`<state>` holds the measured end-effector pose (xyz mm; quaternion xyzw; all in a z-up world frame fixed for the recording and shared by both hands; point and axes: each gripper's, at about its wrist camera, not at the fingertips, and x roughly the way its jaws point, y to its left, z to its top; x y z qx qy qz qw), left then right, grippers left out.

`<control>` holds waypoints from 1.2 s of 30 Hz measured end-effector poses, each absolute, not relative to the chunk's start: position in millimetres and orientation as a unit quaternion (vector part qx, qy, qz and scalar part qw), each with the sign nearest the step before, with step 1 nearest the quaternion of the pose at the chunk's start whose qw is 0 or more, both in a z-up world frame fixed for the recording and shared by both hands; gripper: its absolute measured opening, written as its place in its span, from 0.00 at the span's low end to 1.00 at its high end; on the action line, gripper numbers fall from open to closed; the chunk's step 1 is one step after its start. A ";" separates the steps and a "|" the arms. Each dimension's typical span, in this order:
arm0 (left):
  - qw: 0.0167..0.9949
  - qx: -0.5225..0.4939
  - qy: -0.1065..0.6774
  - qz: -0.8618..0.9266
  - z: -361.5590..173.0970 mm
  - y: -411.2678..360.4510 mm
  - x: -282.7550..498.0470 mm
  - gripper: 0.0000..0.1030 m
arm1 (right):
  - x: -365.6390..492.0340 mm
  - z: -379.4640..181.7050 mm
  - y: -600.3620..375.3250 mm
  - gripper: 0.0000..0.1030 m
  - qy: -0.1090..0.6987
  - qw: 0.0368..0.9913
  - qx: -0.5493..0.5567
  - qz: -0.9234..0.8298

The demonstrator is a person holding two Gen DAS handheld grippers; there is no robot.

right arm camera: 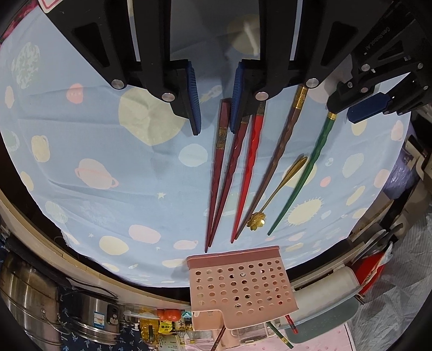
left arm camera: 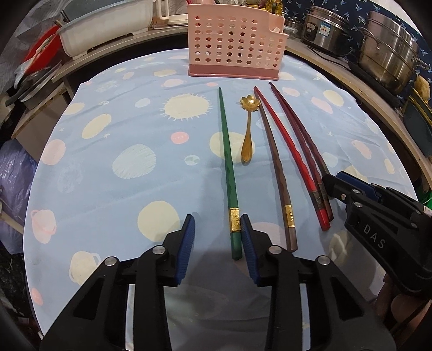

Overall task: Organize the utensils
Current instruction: 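Grasp the green chopstick with the left tool while the right tool grasps a red chopstick, then lift both chopsticks and carry them over the pink holder with both tools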

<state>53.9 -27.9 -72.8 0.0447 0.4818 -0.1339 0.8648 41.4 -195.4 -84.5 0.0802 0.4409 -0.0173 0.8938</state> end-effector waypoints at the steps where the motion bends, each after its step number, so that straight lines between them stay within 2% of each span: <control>1: 0.865 0.044 0.482 -0.133 -72.6 -27.1 54.1 0.26 | 41.3 -84.6 -195.3 0.16 0.440 0.894 0.080 -0.018; 4: 0.866 0.047 0.481 -0.130 -72.5 -25.1 54.8 0.13 | 40.8 -85.1 -196.5 0.08 0.440 0.894 0.080 -0.018; 6: 0.866 0.045 0.481 -0.130 -72.3 -24.0 55.2 0.09 | 40.4 -84.9 -198.6 0.07 0.440 0.894 0.084 -0.017; 19: 0.865 0.011 0.481 -0.142 -54.5 -8.9 52.1 0.07 | 18.2 -61.5 -215.8 0.07 0.421 0.899 0.118 -0.015; 36: 0.902 -0.036 0.404 -0.148 34.9 16.6 55.9 0.07 | 8.0 32.7 -238.2 0.07 0.322 0.934 0.155 0.003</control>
